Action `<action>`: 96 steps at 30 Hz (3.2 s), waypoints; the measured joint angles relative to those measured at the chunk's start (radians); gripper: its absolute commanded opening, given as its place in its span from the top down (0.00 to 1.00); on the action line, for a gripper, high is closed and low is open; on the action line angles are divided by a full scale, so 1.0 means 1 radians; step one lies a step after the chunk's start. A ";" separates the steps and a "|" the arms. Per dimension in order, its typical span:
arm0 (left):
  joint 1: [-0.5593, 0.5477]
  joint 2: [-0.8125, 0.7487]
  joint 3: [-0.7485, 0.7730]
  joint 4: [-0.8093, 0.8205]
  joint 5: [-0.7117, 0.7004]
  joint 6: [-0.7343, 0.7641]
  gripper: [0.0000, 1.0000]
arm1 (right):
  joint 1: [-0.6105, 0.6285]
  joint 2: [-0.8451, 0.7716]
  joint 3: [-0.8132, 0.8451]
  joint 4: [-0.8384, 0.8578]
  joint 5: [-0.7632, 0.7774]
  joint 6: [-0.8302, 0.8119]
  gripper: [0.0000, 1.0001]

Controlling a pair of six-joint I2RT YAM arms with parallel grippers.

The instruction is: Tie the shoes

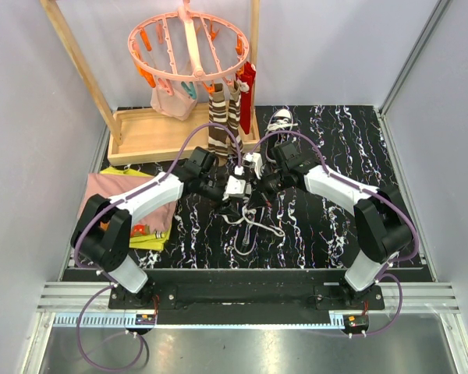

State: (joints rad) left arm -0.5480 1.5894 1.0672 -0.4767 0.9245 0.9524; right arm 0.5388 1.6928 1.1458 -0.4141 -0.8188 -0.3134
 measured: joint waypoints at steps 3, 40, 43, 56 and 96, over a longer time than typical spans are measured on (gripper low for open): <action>-0.013 0.017 0.015 0.004 0.001 0.003 0.55 | 0.000 -0.003 0.000 0.000 -0.008 -0.005 1.00; 0.005 0.053 -0.023 0.158 -0.007 -0.154 1.00 | -0.017 -0.113 -0.127 0.089 0.055 -0.069 0.02; 0.014 0.050 -0.023 0.158 -0.007 -0.161 1.00 | -0.002 -0.101 -0.127 0.116 0.068 -0.076 0.04; 0.023 0.032 -0.038 0.158 0.002 -0.167 1.00 | 0.058 -0.090 -0.190 0.235 0.175 -0.079 0.07; 0.052 0.021 -0.080 0.206 0.017 -0.244 1.00 | 0.034 -0.139 -0.296 0.356 0.172 -0.054 0.30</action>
State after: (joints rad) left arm -0.4957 1.6108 0.9874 -0.2707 0.9413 0.7086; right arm 0.5724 1.5536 0.8494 -0.0578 -0.6464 -0.3672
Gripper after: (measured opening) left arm 0.008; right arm 0.692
